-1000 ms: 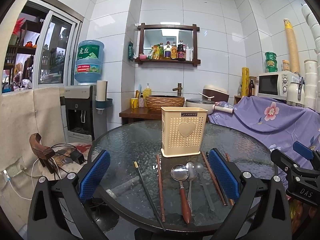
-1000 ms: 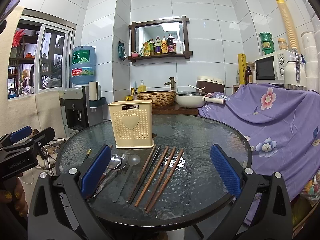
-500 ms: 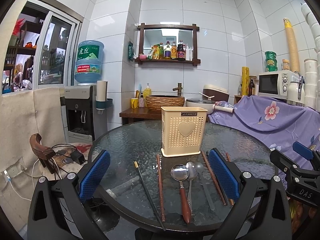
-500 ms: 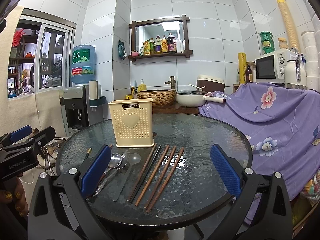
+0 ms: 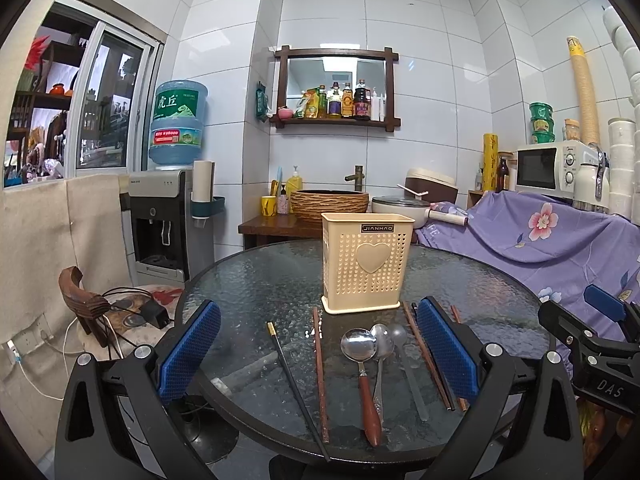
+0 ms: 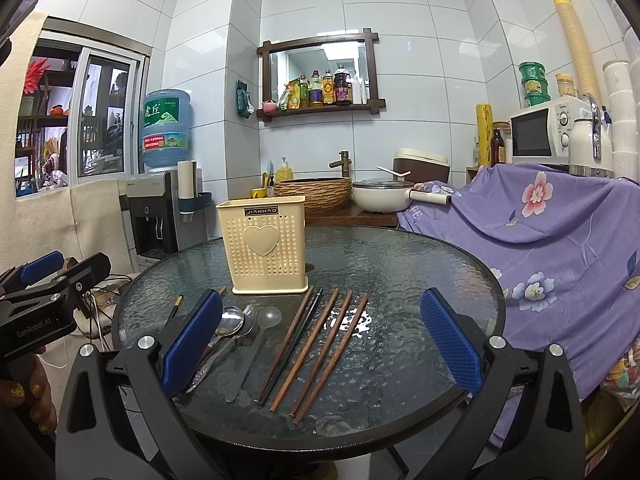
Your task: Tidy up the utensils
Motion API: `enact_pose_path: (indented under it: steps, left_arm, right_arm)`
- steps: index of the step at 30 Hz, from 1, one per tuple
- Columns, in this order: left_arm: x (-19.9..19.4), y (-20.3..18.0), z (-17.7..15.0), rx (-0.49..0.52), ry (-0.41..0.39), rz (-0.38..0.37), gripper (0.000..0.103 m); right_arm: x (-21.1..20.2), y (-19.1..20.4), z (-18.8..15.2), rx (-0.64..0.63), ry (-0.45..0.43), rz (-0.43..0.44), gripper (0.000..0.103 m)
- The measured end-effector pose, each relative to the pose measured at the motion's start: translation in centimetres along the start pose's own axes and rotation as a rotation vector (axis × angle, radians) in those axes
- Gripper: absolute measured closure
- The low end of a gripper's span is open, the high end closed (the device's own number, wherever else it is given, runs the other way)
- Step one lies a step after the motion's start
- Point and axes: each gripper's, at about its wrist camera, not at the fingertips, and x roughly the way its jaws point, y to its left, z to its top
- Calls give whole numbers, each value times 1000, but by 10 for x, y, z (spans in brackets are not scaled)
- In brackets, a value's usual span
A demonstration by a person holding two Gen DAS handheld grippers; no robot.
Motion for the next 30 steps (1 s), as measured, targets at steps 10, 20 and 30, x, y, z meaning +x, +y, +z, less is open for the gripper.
enact_pose_path:
  steps: [10, 20, 30]
  left_arm:
    - [0, -1, 0, -1, 1, -1, 6]
    - [1, 0, -2, 0, 3, 1, 6]
    - [4, 2, -4, -3, 17, 3, 6]
  right_arm:
    - [0, 0, -1, 1, 4, 1, 5]
    - [0, 1, -1, 1, 5, 0, 5]
    - [2, 3, -6, -1, 14, -1, 5]
